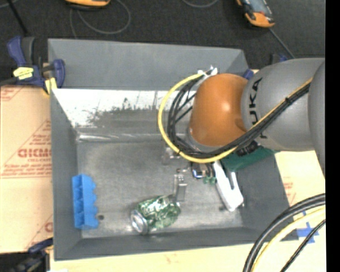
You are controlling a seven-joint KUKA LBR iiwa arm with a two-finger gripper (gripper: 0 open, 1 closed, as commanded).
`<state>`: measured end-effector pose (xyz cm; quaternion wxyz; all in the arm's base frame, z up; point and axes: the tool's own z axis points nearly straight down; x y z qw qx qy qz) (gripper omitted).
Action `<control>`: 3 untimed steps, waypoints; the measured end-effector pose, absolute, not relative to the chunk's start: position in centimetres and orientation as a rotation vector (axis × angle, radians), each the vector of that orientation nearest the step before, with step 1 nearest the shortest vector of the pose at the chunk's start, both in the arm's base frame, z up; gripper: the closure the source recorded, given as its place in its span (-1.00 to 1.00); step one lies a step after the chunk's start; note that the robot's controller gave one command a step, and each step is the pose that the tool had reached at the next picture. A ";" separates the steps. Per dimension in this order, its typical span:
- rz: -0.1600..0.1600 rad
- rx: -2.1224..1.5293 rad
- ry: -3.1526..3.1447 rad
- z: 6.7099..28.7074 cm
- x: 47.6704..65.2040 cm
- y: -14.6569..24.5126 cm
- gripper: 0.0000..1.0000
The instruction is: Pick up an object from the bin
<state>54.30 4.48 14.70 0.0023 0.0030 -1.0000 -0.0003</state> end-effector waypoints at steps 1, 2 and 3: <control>-0.002 0.007 -3.144 15.2 54.5 4.5 -1.00; 0.001 0.256 -3.142 11.0 52.1 6.2 -1.00; 0.000 0.424 -3.109 9.3 50.8 7.0 -1.00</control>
Offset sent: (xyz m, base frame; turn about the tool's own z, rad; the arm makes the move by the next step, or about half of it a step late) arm -0.0465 0.0360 -0.0770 -0.2959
